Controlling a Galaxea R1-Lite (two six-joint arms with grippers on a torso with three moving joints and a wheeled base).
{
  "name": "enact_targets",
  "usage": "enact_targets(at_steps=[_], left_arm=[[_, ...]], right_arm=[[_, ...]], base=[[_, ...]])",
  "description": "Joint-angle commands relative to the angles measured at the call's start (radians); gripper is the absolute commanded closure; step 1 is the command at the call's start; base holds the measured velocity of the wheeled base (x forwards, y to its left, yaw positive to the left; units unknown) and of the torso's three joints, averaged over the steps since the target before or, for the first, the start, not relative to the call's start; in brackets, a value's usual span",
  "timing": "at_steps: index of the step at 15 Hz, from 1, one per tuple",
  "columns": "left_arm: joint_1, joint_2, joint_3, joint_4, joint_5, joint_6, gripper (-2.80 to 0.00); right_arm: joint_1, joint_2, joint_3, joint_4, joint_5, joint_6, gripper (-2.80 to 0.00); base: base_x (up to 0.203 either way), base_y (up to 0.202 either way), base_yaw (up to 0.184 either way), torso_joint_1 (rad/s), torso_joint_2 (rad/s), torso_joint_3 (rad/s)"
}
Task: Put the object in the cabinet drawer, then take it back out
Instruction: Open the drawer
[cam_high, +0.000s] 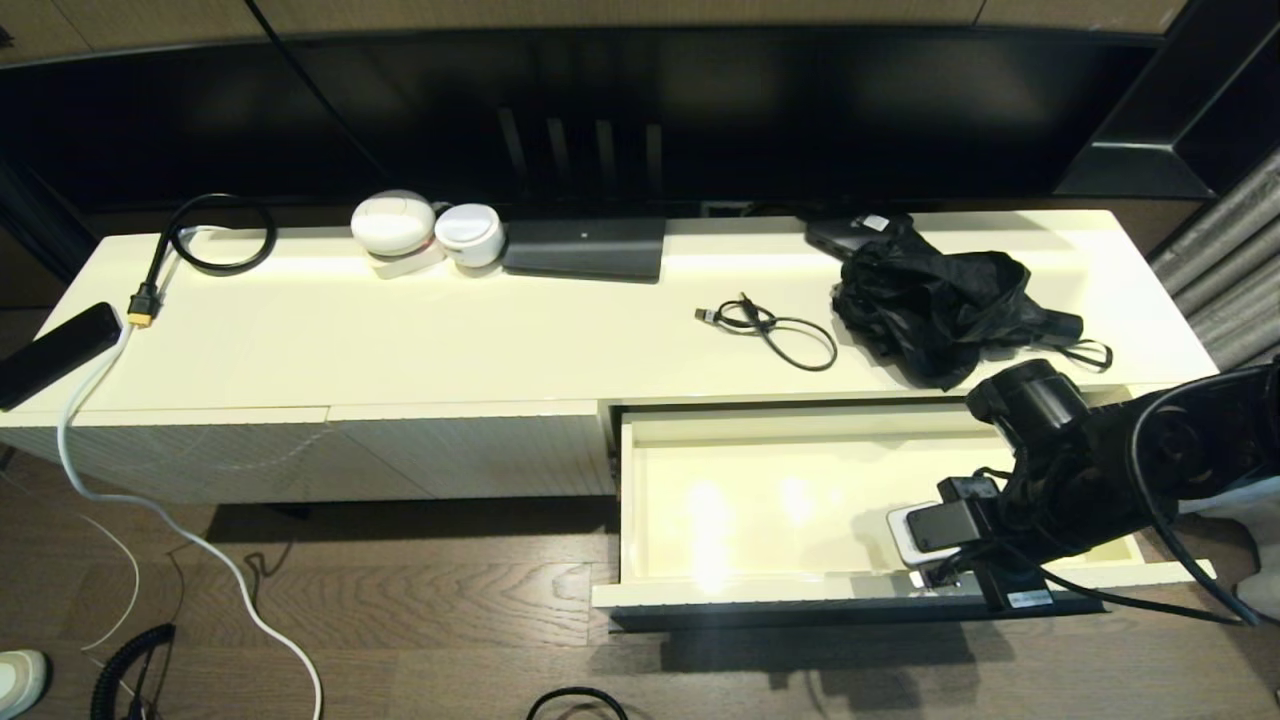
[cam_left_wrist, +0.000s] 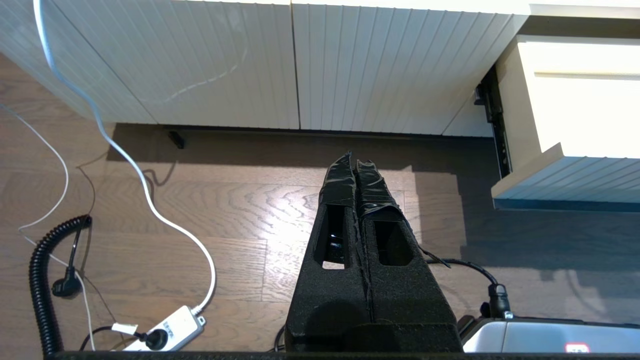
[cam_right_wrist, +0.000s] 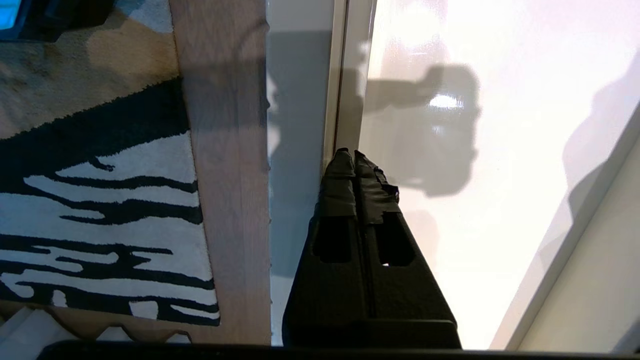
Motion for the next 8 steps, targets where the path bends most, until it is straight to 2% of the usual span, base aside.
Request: enact_targets(at_steps=[1,4,8], left_arm=[[0.000,0.000,0.000,0.000,0.000,-0.001,0.00],[0.001,0.000,0.000,-0.001,0.000,-0.001,0.00],[0.000,0.000,0.000,0.000,0.000,-0.001,0.00]], right_arm=[[0.000,-0.041,-0.004,-0.006,0.000,0.001,0.00],[0.003,-0.133,-0.009,-0.026,-0.006,0.045,0.00],[0.008,-0.322,-0.034,-0.047,-0.015,0.046,0.00]], base=[[0.000,0.000,0.000,0.000,0.00,0.000],[0.000,0.000,0.000,0.000,0.00,0.000],[0.000,0.000,0.000,0.000,0.00,0.000]])
